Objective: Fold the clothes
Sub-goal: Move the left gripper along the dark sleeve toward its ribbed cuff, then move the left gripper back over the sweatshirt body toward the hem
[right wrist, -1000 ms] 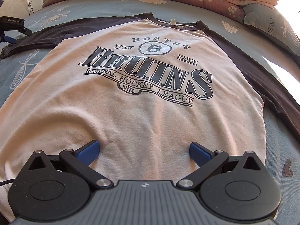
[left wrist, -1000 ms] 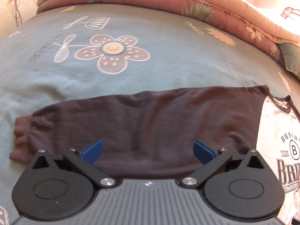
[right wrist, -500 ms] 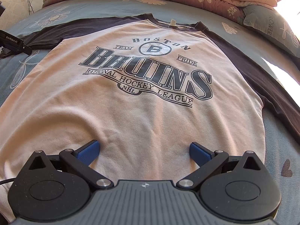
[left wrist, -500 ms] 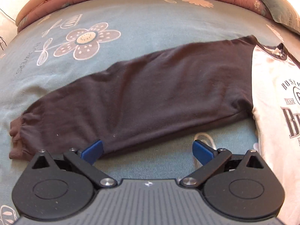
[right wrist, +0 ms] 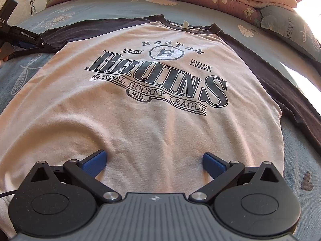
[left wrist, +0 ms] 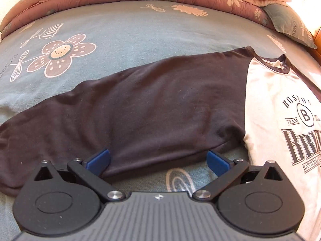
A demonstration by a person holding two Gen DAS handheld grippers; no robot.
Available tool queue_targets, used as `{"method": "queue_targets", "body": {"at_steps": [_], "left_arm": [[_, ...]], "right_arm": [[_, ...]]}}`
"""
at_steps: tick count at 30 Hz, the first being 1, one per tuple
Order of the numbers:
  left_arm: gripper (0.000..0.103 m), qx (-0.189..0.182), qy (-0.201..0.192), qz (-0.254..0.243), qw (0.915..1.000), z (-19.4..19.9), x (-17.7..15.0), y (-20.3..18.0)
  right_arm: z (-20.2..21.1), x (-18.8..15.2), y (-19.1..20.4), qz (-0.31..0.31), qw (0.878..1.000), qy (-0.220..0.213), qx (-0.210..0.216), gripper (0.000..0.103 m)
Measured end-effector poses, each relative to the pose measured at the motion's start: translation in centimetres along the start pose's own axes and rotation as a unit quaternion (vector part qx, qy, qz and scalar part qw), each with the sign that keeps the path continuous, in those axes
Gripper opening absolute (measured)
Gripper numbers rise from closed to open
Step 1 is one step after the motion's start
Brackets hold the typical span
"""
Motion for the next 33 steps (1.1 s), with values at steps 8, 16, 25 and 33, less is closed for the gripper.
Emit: {"method": "queue_targets", "body": {"at_steps": [8,16,25,33], "left_arm": [[0.102,-0.025,-0.033,0.202,0.9785,-0.5,0.2,12.2],[0.102,0.072,-0.051,0.235,0.968,-1.0,-2.0,18.0],[0.101,0.061,-0.063,0.247,0.9651,1.7,-2.0,18.3],[0.101,0.082,-0.017,0.244,0.966,1.4,-5.2,17.3]], "right_arm": [[0.0,0.1,0.1,0.002,1.0,0.0,-0.003,0.103],[-0.1,0.2,0.0,-0.004,1.0,0.002,0.004,0.103],[-0.2,0.2,0.0,-0.004,1.0,0.0,0.004,0.103],[-0.2,0.2,0.0,-0.005,1.0,0.0,0.005,0.103]]}}
Point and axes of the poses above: each gripper's, at about its wrist camera, not at the fingertips, and z roughly against the way its jaws point, y to its left, x to its top, the point moved 1 cm from there along -z, roughly the way its jaws point, and after that the axes turned 13 degrees about -z, right-handed, at the moved point
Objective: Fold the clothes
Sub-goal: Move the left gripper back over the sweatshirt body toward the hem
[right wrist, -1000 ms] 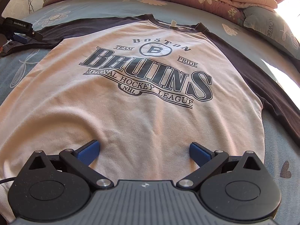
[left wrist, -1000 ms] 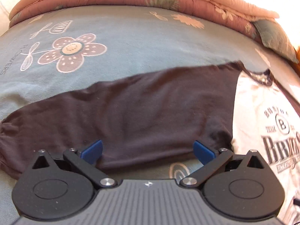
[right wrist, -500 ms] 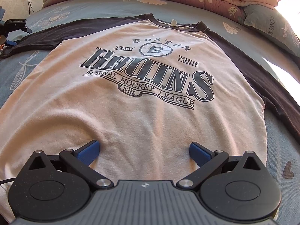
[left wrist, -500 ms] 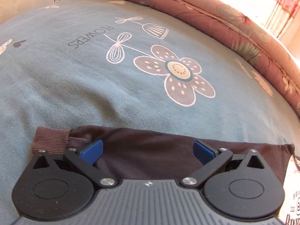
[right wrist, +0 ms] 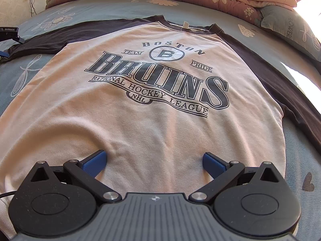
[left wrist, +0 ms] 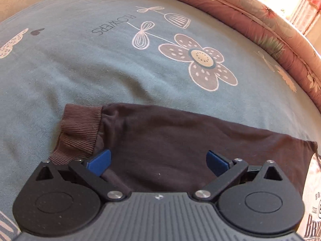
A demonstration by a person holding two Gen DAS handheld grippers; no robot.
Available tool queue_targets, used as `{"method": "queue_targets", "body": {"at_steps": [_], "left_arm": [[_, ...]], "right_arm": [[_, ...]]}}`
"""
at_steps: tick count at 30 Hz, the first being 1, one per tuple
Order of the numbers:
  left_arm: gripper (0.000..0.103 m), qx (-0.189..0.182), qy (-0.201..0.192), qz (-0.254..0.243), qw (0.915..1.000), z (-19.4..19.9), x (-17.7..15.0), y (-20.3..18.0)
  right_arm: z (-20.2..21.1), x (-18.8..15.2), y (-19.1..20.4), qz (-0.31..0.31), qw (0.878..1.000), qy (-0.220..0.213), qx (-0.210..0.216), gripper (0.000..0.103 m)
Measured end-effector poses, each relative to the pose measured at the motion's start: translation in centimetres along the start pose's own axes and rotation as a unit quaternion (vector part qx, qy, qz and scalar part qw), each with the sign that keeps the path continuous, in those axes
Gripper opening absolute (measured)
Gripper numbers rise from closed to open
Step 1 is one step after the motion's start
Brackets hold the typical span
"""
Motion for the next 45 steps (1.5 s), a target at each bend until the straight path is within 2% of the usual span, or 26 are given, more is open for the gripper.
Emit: {"method": "queue_targets", "body": {"at_steps": [3,5,8,10,12,15,16,17,20,21,27,30,31,33,36,37,39,40,42,45], "left_arm": [[0.1,0.014,0.01,-0.025,0.9995,1.4,0.2,-2.6],[0.1,-0.018,0.006,-0.063,0.9978,2.7,0.4,-5.8],[0.1,-0.088,0.004,-0.117,0.9892,4.0,0.7,-11.8],[0.101,-0.162,0.012,-0.145,0.976,4.3,0.4,-16.9],[0.101,-0.234,0.03,-0.164,0.9577,3.7,-0.3,-22.1],[0.101,-0.303,0.069,-0.174,0.9345,1.6,-1.9,-28.3],[0.101,-0.312,0.08,-0.176,0.9303,0.8,-2.3,-29.7],[0.101,-0.313,0.089,-0.181,0.928,-0.2,-2.8,-31.0],[0.1,-0.27,0.09,-0.199,0.9378,-1.9,-4.1,-32.4],[0.1,-0.269,0.076,-0.202,0.9386,-2.0,-4.1,-32.0],[0.1,-0.197,0.06,-0.192,0.9596,-1.5,-2.8,-28.9],[0.1,-0.195,0.045,-0.188,0.9617,0.6,-2.9,-28.5],[0.1,-0.195,0.036,-0.196,0.9603,1.5,-3.3,-28.7],[0.1,-0.229,0.042,-0.21,0.9497,3.0,-4.3,-29.2],[0.101,-0.278,0.08,-0.211,0.9336,3.9,-6.9,-29.7],[0.101,-0.283,0.091,-0.212,0.931,3.9,-7.9,-29.6],[0.1,-0.274,0.114,-0.21,0.9315,3.7,-9.9,-29.2],[0.101,-0.274,0.099,-0.217,0.9316,4.2,-10.8,-28.6],[0.101,-0.248,0.089,-0.239,0.9347,5.1,-11.5,-27.8],[0.101,-0.213,0.093,-0.252,0.9394,6.8,-11.8,-27.5]], "right_arm": [[0.0,0.0,-0.1,-0.004,1.0,0.0,0.003,0.103],[0.0,-0.1,-0.1,-0.004,1.0,-0.002,0.003,0.103],[0.0,-0.1,-0.2,-0.007,1.0,-0.003,0.004,0.103],[0.0,-0.1,-0.2,-0.007,1.0,-0.004,0.004,0.103],[0.0,-0.1,-0.2,-0.008,1.0,-0.005,0.005,0.103],[-0.1,-0.1,-0.2,-0.008,1.0,-0.003,0.006,0.103],[-0.1,-0.1,-0.2,-0.008,1.0,-0.002,0.007,0.103],[-0.1,-0.1,-0.3,-0.008,1.0,-0.001,0.007,0.103],[-0.1,0.0,-0.3,-0.008,1.0,0.001,0.009,0.103],[-0.1,-0.1,-0.3,-0.007,1.0,0.001,0.009,0.103],[0.1,-0.1,-0.3,-0.003,1.0,0.007,0.008,0.103],[0.1,-0.2,-0.4,-0.002,1.0,0.008,0.008,0.103],[0.1,-0.1,-0.4,-0.003,1.0,0.008,0.008,0.103],[0.0,-0.1,-0.4,-0.004,1.0,0.008,0.009,0.103],[0.0,-0.1,-0.3,-0.004,1.0,0.008,0.009,0.103],[0.0,-0.1,-0.3,-0.004,1.0,0.008,0.009,0.103],[0.0,-0.1,-0.3,-0.004,1.0,0.008,0.01,0.103],[0.0,-0.1,-0.3,-0.005,1.0,0.008,0.01,0.103],[0.1,-0.1,-0.3,-0.005,1.0,0.008,0.011,0.103],[0.1,-0.1,-0.3,-0.004,1.0,0.009,0.01,0.103]]}}
Point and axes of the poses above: each gripper's, at about its wrist camera, not at the fingertips, and z roughly against the way its jaws point, y to its left, x to its top, the point moved 1 cm from there along -z, roughly the way its jaws point, and after that the axes turned 13 degrees about -z, right-handed, at the moved point
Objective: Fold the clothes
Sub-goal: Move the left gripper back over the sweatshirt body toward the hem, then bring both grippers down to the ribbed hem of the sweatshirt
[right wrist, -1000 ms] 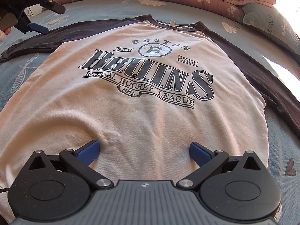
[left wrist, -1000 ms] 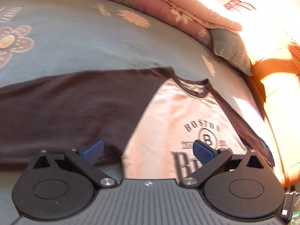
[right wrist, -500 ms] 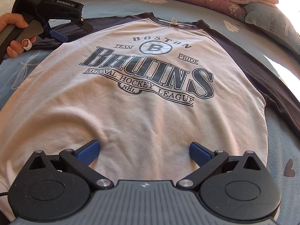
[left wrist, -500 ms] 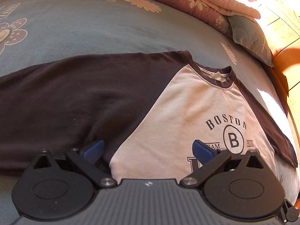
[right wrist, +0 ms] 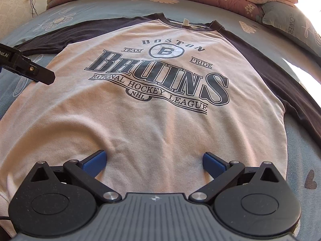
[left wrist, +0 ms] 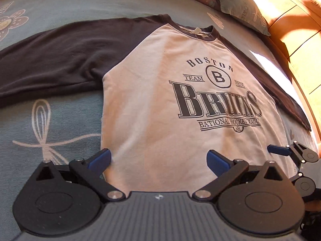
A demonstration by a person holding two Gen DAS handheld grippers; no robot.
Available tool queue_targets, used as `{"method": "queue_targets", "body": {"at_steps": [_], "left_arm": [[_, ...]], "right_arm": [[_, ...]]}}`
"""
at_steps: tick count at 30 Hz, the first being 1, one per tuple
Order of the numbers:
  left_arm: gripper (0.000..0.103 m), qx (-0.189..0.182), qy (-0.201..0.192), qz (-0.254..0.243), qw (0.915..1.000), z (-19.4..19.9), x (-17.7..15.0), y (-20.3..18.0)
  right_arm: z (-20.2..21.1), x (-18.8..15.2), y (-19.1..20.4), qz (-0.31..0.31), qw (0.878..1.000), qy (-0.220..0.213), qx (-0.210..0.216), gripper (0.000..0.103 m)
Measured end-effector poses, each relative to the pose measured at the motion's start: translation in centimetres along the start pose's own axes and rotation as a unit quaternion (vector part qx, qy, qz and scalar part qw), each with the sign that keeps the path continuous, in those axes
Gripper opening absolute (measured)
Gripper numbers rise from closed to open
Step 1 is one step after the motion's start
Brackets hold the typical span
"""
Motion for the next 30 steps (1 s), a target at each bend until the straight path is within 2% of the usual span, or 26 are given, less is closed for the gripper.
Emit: {"method": "queue_targets", "body": {"at_steps": [1,4,6,9,11,13,16,19,21,23,25,27,30], "left_arm": [[0.101,-0.005,0.002,-0.002,1.0,0.6,-0.1,-0.6],[0.101,-0.05,-0.006,-0.023,0.9985,2.0,-1.2,-3.1],[0.102,-0.058,0.0,-0.03,0.9979,1.9,-2.6,-4.6],[0.101,-0.04,0.024,-0.006,0.9989,0.7,-5.5,-4.9],[0.102,-0.031,-0.014,-0.006,0.9994,1.4,-7.2,-4.8],[0.102,-0.021,-0.033,0.01,0.9992,2.0,-8.3,-4.7],[0.102,0.002,-0.038,0.004,0.9993,2.8,-8.7,-5.7],[0.102,0.023,-0.063,0.017,0.9976,4.0,-8.4,-6.6],[0.102,0.042,-0.076,0.033,0.9957,4.7,-8.3,-7.1],[0.102,0.074,-0.076,0.054,0.993,5.4,-8.1,-7.2],[0.102,0.1,-0.081,0.063,0.9897,6.1,-8.2,-7.4],[0.102,0.116,-0.084,0.069,0.9873,6.6,-8.4,-7.6],[0.102,0.123,-0.088,0.076,0.9856,7.0,-9.1,-7.8]], "right_arm": [[0.0,0.0,0.0,0.0,1.0,0.0,0.0,0.103],[-0.1,0.1,0.0,0.001,1.0,0.001,0.0,0.103],[-0.1,0.1,0.0,0.001,1.0,0.002,-0.001,0.103],[0.1,-0.2,-0.1,0.006,1.0,0.004,-0.001,0.103],[0.4,-0.7,-0.2,0.013,1.0,0.008,0.0,0.103],[1.1,-1.8,-0.8,0.022,1.0,0.01,0.007,0.103],[2.4,-3.6,-2.2,0.023,0.999,0.005,0.023,0.103],[3.6,-4.5,-3.1,0.029,0.999,-0.004,0.024,0.103],[4.3,-4.2,-2.4,0.05,0.998,-0.021,0.015,0.103],[4.9,-3.5,-0.9,0.066,0.996,-0.043,0.039,0.103],[4.9,-2.6,1.3,0.076,0.992,-0.041,0.093,0.103],[4.2,-2.2,3.6,0.094,0.988,-0.036,0.115,0.103],[2.6,-2.1,6.4,0.11,0.986,-0.03,0.122,0.103]]}}
Point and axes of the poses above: each gripper's, at about its wrist camera, not at the fingertips, and z roughly against the way its jaws point, y to its left, x to its top, the point moved 1 cm from there along -z, roughly the way its jaws point, and after that the axes turned 13 degrees about -z, right-handed, at the moved point
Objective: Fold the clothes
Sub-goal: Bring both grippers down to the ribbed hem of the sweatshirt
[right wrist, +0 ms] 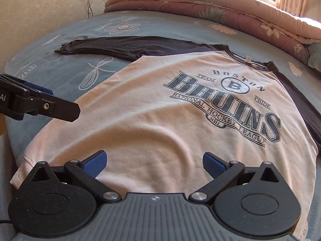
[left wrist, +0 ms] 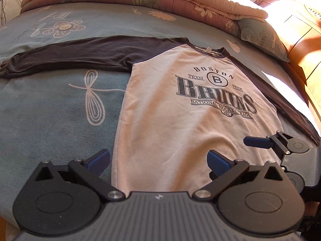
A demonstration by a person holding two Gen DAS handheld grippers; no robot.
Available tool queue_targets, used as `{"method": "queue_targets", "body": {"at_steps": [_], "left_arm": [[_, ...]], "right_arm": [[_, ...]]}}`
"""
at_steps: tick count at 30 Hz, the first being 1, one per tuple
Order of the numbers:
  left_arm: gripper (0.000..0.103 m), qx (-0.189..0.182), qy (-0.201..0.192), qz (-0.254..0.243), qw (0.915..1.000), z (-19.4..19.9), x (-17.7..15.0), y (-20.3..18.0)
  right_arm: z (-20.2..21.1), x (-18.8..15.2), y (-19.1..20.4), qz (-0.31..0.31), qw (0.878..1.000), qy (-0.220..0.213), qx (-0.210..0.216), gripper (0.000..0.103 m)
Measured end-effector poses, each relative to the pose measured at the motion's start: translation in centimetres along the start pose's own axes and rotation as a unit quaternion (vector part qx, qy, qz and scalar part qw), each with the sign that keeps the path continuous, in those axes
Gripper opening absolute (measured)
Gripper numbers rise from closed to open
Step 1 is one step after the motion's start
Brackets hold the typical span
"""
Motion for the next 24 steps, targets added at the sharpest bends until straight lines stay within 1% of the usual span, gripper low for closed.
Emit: {"method": "queue_targets", "body": {"at_steps": [1,2,5,7,9,11,13,16,18,21,23,24], "left_arm": [[0.102,0.0,0.001,-0.003,1.0,0.1,-0.3,-0.2],[0.102,-0.001,0.002,-0.007,1.0,0.2,-0.5,-0.4],[0.102,-0.003,0.005,-0.02,0.9998,0.5,-1.3,-1.0],[0.102,-0.002,0.005,-0.033,0.9995,0.7,-1.4,-1.3],[0.102,-0.005,-0.002,-0.041,0.9991,1.1,-1.4,-1.4],[0.102,-0.017,-0.012,-0.042,0.9989,1.4,-1.4,-1.3],[0.102,-0.032,-0.02,-0.035,0.9987,1.6,-1.4,-1.1],[0.102,-0.036,-0.033,-0.039,0.9981,2.4,-1.3,-0.6],[0.102,-0.028,-0.043,-0.038,0.998,3.2,-1.3,0.3],[0.102,-0.017,-0.053,-0.026,0.9981,4.3,-1.2,1.8],[0.102,-0.015,-0.057,-0.017,0.9981,4.9,-1.1,2.9],[0.102,-0.013,-0.06,-0.016,0.998,5.1,-1.1,3.3]], "right_arm": [[-0.8,-0.1,0.4,0.003,1.0,0.01,-0.002,0.103],[-1.6,-0.6,0.7,0.012,1.0,0.024,-0.015,0.103],[-1.0,-2.5,0.3,0.014,0.999,0.025,-0.023,0.103],[0.3,-3.9,-0.5,0.001,0.999,0.022,-0.027,0.103],[1.7,-5.9,-0.8,-0.003,0.999,0.01,-0.046,0.103],[3.1,-7.8,-0.9,-0.031,0.998,-0.008,-0.062,0.103],[4.1,-8.8,-0.7,-0.045,0.996,-0.015,-0.081,0.103],[4.7,-8.2,-0.6,-0.086,0.992,-0.004,-0.094,0.103],[5.1,-7.2,0.1,-0.08,0.993,-0.025,-0.082,0.103],[3.9,-4.8,2.4,-0.062,0.997,-0.04,0.002,0.103],[3.1,-3.2,3.9,-0.05,0.996,-0.05,0.058,0.103],[2.2,-2.7,4.7,-0.038,0.995,-0.046,0.083,0.103]]}}
Point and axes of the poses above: each gripper's, at about its wrist camera, not at the fingertips, and z roughly against the way its jaws point, y to its left, x to its top, the point moved 1 cm from there along -z, roughly the way its jaws point, and after that the axes turned 13 degrees about -z, right-handed, at the moved point
